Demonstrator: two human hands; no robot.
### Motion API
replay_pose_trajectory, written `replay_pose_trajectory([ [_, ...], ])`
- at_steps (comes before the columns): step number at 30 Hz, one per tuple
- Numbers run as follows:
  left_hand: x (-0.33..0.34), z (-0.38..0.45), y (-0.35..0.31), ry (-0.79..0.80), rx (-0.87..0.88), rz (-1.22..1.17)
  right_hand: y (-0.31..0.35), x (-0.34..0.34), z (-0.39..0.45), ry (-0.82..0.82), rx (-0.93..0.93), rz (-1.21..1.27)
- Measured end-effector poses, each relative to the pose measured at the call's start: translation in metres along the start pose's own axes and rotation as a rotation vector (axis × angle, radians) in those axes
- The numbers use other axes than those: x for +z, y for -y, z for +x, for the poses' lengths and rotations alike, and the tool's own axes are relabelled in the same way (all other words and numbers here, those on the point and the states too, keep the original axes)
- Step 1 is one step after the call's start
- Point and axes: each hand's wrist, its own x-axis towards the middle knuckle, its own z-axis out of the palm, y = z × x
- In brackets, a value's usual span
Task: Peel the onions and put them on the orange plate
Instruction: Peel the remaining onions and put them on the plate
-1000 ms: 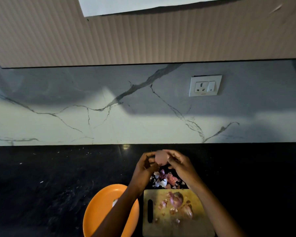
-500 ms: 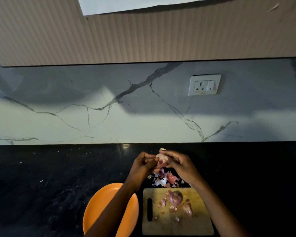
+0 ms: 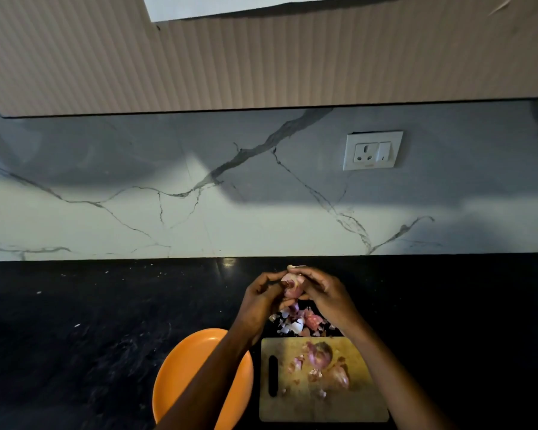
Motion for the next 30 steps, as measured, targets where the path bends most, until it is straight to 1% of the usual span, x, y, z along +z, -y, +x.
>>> replay_pose_trajectory([
  [3,0.002,-0.001,-0.002,0.012,-0.014,-0.026,0.001,0.002,0.001,-0.042,0.015,0.014],
  [7,0.002,-0.007,-0.006,0.075,-0.003,-0.054,0.005,0.004,0.0,-0.105,0.044,0.008],
  [11,-0.001,-0.01,-0.004,0.075,0.049,-0.021,0.008,-0.001,-0.001,-0.134,-0.05,-0.137],
  [14,-0.004,-0.009,-0.002,0.066,0.068,-0.01,0.01,-0.004,-0.003,-0.101,-0.091,-0.152],
  [16,-0.003,-0.009,-0.002,0.063,0.068,-0.005,0.013,-0.003,-0.004,-0.108,-0.112,-0.149],
  [18,-0.001,-0.009,-0.003,0.065,0.062,-0.026,0.014,-0.003,-0.005,-0.077,-0.092,-0.12],
  [21,0.001,-0.01,-0.005,0.082,0.041,-0.078,0.012,-0.003,-0.006,0.029,-0.021,-0.117],
  [23,0.001,-0.012,-0.008,0.097,0.025,-0.051,0.01,-0.004,-0.005,0.024,0.015,-0.131],
  [27,0.0,-0.012,-0.012,0.093,-0.016,0.006,0.01,-0.009,-0.005,0.005,0.019,-0.108],
  [30,-0.003,-0.007,-0.016,0.088,0.027,0.05,0.014,-0.012,-0.006,-0.005,0.025,-0.02],
])
